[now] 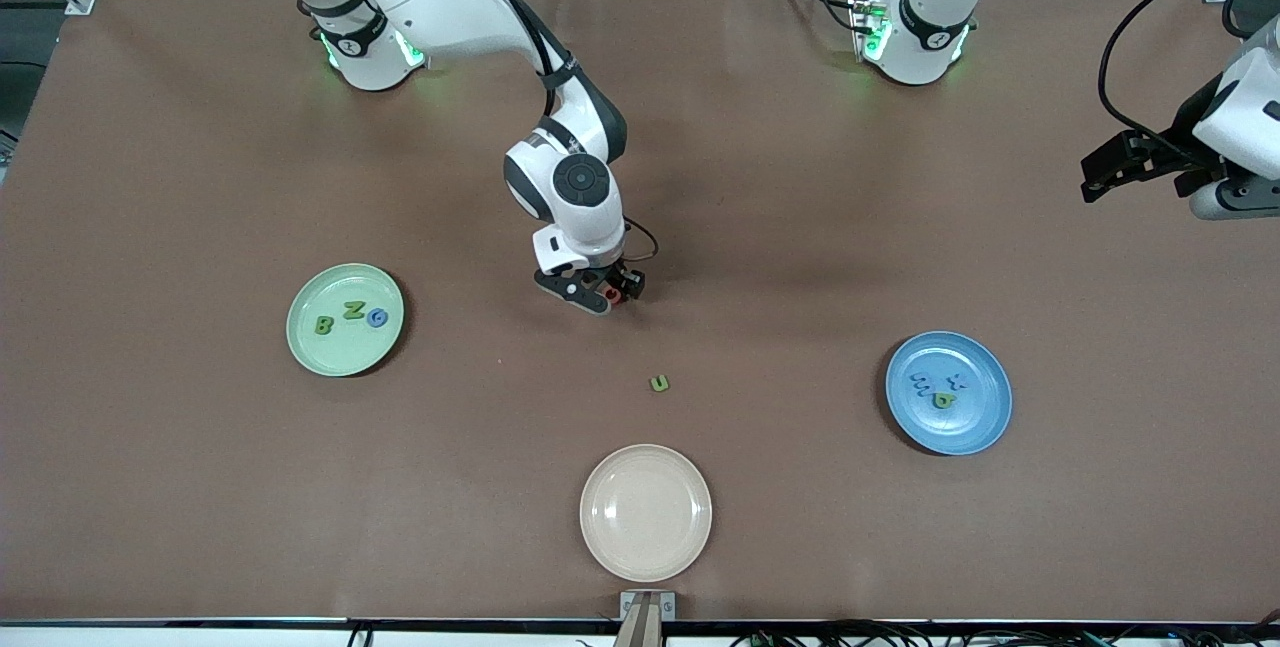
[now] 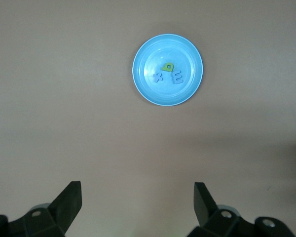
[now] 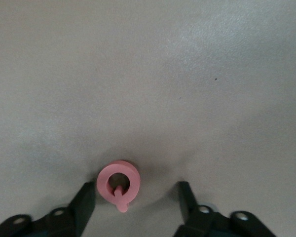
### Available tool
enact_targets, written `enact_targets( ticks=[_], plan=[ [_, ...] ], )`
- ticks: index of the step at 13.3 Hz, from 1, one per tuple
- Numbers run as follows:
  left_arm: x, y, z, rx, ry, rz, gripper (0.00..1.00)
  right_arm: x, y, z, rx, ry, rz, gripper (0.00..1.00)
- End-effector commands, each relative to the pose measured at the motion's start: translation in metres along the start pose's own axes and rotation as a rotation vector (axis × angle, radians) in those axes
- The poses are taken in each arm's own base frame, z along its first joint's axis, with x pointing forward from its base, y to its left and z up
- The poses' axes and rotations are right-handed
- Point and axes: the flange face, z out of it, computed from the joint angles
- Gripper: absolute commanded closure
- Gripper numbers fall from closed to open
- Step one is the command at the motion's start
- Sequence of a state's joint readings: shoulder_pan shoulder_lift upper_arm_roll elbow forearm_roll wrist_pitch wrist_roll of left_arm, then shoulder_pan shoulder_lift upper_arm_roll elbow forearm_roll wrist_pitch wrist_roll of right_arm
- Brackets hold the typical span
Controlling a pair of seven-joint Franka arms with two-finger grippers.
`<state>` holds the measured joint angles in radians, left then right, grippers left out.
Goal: Sort upper and lower case letters into plates
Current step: 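Grasp the pink Q with the right gripper, then carry the pink Q to the green plate and release it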
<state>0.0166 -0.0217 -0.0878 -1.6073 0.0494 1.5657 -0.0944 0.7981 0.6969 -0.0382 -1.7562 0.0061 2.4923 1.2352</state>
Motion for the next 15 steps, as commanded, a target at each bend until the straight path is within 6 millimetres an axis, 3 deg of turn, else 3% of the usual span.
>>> enact_targets(
  ticks=[1,3,4,7,9,11,13,15],
  plan=[
    [-0.013,0.001,-0.009,-0.037,0.001,0.014,0.0,0.0,-0.003,0.004,-0.007,0.024,-0.019,0.55],
    [-0.013,0.001,-0.011,-0.041,0.004,0.017,0.0,0.01,0.001,0.001,-0.017,0.023,-0.023,0.91],
    [-0.013,0.001,-0.011,-0.041,0.004,0.018,0.0,0.02,0.007,0.001,-0.028,0.022,-0.034,0.99],
    [-0.012,0.001,-0.01,-0.041,0.004,0.02,0.0,0.086,0.045,-0.031,-0.098,-0.02,-0.107,1.0],
    [-0.012,0.001,-0.012,-0.041,0.007,0.023,0.0,0.133,0.099,-0.062,-0.092,-0.036,-0.199,1.0],
    [-0.011,0.0,-0.012,-0.042,0.009,0.023,0.0,0.173,0.164,-0.082,-0.09,-0.057,-0.287,1.0],
    [-0.008,-0.003,-0.018,-0.044,0.025,0.016,0.0,0.197,0.23,-0.084,-0.095,-0.089,-0.366,1.0],
    [-0.007,-0.009,-0.018,-0.032,0.026,0.007,0.0,0.204,0.28,-0.074,-0.093,-0.11,-0.407,0.99]
  ],
)
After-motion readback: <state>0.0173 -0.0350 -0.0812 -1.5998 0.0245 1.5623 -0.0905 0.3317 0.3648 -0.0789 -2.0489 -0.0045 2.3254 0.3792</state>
